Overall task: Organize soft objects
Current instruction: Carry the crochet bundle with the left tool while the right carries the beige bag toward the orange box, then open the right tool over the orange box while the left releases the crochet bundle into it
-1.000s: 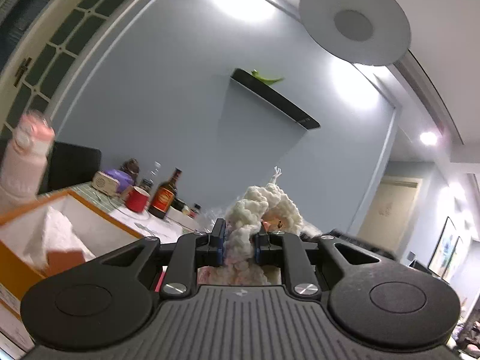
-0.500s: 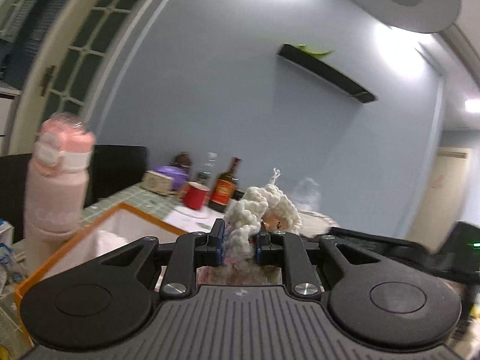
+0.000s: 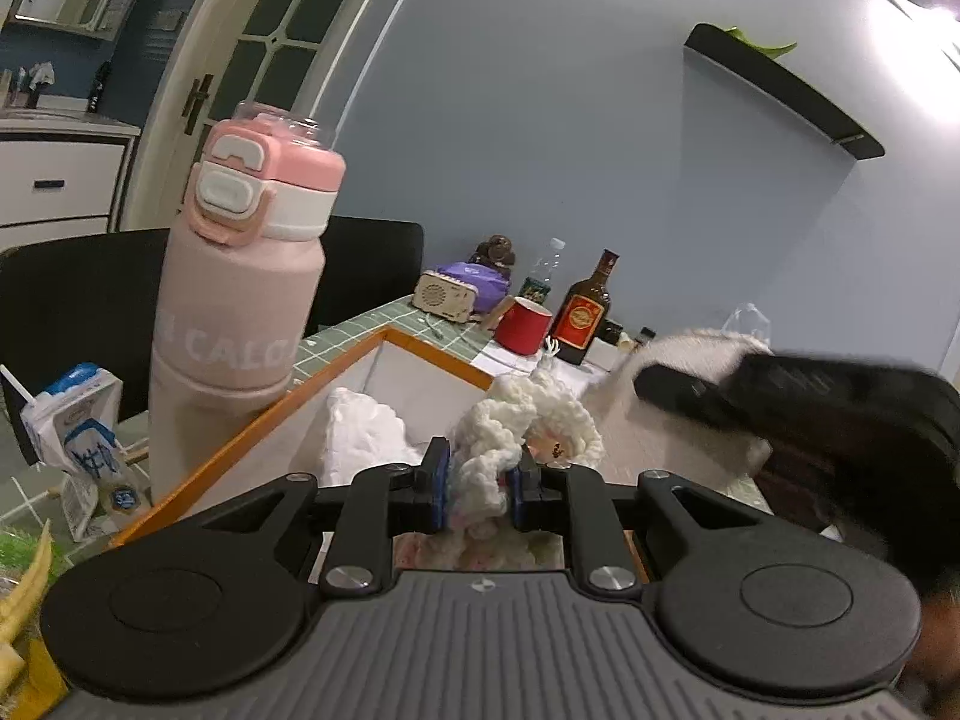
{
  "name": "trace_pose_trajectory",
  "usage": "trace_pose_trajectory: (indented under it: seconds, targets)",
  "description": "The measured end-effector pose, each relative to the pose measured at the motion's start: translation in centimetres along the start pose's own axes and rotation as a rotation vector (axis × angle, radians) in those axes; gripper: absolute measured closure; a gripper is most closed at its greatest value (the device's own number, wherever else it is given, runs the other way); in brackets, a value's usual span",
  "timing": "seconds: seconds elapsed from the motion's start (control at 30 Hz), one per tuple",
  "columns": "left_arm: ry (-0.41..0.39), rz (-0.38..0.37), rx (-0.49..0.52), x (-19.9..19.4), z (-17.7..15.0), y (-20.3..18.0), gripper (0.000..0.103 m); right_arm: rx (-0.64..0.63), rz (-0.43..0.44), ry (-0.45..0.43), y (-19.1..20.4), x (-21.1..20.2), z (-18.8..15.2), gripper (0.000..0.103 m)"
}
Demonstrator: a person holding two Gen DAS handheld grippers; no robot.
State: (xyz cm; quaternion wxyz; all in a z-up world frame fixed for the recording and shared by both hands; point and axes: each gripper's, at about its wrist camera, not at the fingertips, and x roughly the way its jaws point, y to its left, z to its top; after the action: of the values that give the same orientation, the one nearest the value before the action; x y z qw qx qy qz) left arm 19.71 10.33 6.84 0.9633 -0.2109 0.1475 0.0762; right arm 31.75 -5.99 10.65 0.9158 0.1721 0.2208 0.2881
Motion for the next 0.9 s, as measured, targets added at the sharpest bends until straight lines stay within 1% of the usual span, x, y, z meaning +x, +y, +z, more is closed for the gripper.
trace_pose_trajectory:
  seconds: [0.07,0.13,0.2,0.23,0.27,0.33,0.37,0.4,0.43,0.47,0.53,0.57,0.6,0.67,0.8,0.83,0.9]
  targets:
    - [0.007,0.022,0.001,0.3,-0.1,0.2,0.082,-0.005,-0.033,0.023,0.3,1.6,0.4,0.100]
    - [0.026,0.027,-0.009,0.5,-0.1,0.5,0.082,0.001,-0.071,0.057,0.4,3.2,0.7,0.100]
    - [0.034,0.020,-0.011,0.5,-0.1,0.8,0.082,0.052,-0.065,0.140,0.3,4.9,0.5,0.100]
    - [0.040,0.011,-0.010,0.5,-0.2,0.9,0.081,0.054,-0.056,0.156,0.4,5.3,0.2,0.100]
    - [0.042,-0.007,-0.008,0.4,-0.2,1.0,0.081,0.027,-0.059,0.161,0.8,5.5,-0.2,0.099]
    - [0.031,-0.017,0.003,0.1,-0.4,1.2,0.081,-0.046,-0.115,0.153,1.8,5.9,-0.9,0.092]
    - [0.029,-0.008,0.009,0.0,-0.5,1.2,0.081,-0.060,-0.138,0.159,2.0,6.0,-1.1,0.067]
    - [0.032,0.002,0.011,0.0,-0.5,1.2,0.081,-0.053,-0.153,0.160,2.0,6.0,-1.2,0.035]
    - [0.038,0.011,0.008,0.2,-0.5,1.2,0.081,-0.038,-0.148,0.145,2.0,5.7,-1.2,0.026]
    - [0.045,0.019,0.002,0.3,-0.4,1.2,0.081,-0.020,-0.126,0.121,1.9,5.2,-1.2,0.021]
    - [0.052,0.027,-0.006,0.4,-0.4,1.2,0.081,0.015,-0.076,0.075,1.4,3.6,-1.0,0.017]
    - [0.053,0.032,-0.005,0.4,-0.4,1.2,0.081,0.036,-0.069,0.048,1.0,2.8,-0.8,0.010]
    - [0.052,0.038,-0.001,0.4,-0.4,1.1,0.081,0.063,-0.067,0.016,0.7,1.8,-0.7,0.005]
    - [0.053,0.045,0.011,0.4,-0.4,0.9,0.080,0.125,-0.035,-0.039,-0.4,-0.6,-0.6,0.004]
    - [0.051,0.049,0.004,0.1,-0.4,0.9,0.080,0.222,0.066,-0.109,-3.9,-5.5,-1.1,0.003]
    - [0.062,0.049,-0.013,0.1,-0.4,0.9,0.080,0.229,0.075,-0.123,-5.0,-6.6,-1.5,0.003]
    - [0.089,0.060,-0.043,0.0,-0.3,0.6,0.080,0.201,0.023,-0.135,-6.6,-8.3,-2.0,0.003]
